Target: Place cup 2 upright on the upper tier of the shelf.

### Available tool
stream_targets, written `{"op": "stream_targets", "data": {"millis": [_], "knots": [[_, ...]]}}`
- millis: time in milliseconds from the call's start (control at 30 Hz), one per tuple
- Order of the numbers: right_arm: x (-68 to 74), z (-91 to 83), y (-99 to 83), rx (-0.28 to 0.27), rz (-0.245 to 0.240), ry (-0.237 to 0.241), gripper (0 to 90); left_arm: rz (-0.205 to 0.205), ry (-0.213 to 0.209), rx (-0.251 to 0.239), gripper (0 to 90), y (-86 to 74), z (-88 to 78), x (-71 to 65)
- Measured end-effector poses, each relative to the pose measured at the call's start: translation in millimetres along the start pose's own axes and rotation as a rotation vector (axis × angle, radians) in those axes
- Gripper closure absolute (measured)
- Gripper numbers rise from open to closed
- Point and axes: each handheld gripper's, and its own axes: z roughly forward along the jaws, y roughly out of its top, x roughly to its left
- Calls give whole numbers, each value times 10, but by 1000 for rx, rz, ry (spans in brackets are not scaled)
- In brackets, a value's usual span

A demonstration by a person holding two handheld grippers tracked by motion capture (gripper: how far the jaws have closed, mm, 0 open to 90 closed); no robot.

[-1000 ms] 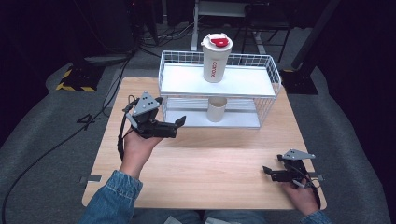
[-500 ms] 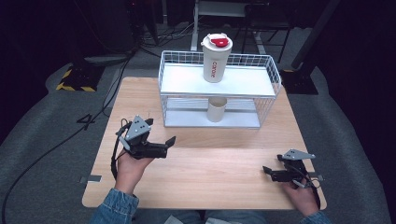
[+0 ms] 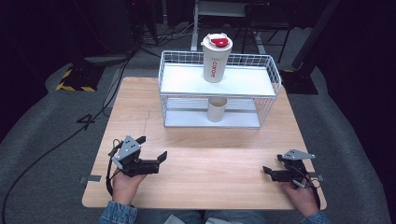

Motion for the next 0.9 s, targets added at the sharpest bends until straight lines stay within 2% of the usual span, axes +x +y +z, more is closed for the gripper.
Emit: {"op": "stream_targets", "data": {"millis": [67, 133, 200, 300, 367, 433, 567, 767, 900], "knots": [[0, -1, 0, 1, 0, -2, 154, -10, -17, 4, 28, -74, 0, 12], [0, 0, 0, 0, 0, 0, 154, 5, 5, 38, 29, -140, 3, 12], [0, 0, 0, 0, 0, 0, 154, 8, 7, 55, 31, -203, 2, 28], [0, 0, 0, 0, 0, 0, 154, -3, 24, 84, 33, -309, 0, 60], [0, 0, 0, 0, 0, 0, 154, 1, 48, 110, 36, -373, 3, 87], [0, 0, 0, 0, 0, 0, 154, 21, 82, 155, 38, -449, 22, 116], [0, 0, 0, 0, 0, 0, 154, 34, 130, 237, 53, -572, 58, 160], [0, 0, 0, 0, 0, -1, 154, 15, 168, 340, 65, -644, 103, 259], [0, 0, 0, 0, 0, 0, 154, 34, 192, 392, 68, -646, 138, 263]]}}
